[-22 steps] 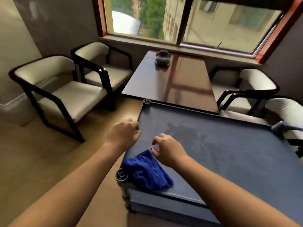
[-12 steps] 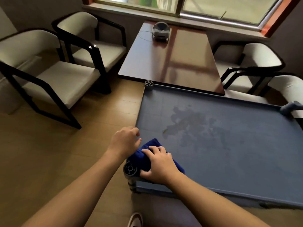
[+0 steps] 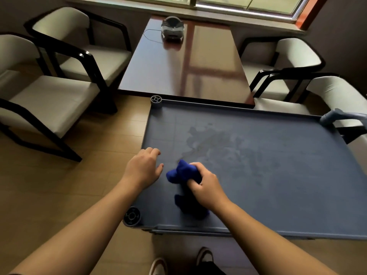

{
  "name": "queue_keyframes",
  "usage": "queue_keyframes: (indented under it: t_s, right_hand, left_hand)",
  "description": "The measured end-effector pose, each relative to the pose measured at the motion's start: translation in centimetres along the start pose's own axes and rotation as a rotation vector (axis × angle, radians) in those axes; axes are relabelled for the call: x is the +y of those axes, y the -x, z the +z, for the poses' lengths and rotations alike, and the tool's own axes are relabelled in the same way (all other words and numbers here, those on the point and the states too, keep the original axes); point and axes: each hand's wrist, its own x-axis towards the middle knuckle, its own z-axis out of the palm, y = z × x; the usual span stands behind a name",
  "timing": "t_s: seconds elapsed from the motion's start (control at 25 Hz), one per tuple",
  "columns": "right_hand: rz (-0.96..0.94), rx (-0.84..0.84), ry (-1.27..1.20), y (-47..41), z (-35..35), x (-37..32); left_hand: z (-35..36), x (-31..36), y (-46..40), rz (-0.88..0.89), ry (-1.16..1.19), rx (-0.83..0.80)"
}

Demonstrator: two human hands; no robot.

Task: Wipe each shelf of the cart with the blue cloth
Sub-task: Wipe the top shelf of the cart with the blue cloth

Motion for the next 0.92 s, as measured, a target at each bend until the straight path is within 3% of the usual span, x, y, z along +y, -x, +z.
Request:
queue_keyframes:
  t_s: [0.4,0.56,0.72,0.92]
  right_hand:
    - [-0.135,0.117,0.158,-9.3,-8.3,2.1]
    - [-0.159,0.087,0.232,-11.6,-5.3,1.3]
    - [-0.161,-0.058,0.505,-11.8,0.0,1.9]
    - [-0.14,0.045,0.634,-11.6,3.2,3.1]
  left_hand:
    - [2.1,2.9,-3.8,-0.121,-0.196,-0.094]
    - [3.6,1.6,-5.5,-0.119,-0.329,-0.204]
    - [5.6,-0.5,-6.5,-0.028,-0.296,-0.218]
    - [7.0,-1.5,-6.5,0.048,-0.258,-0.156]
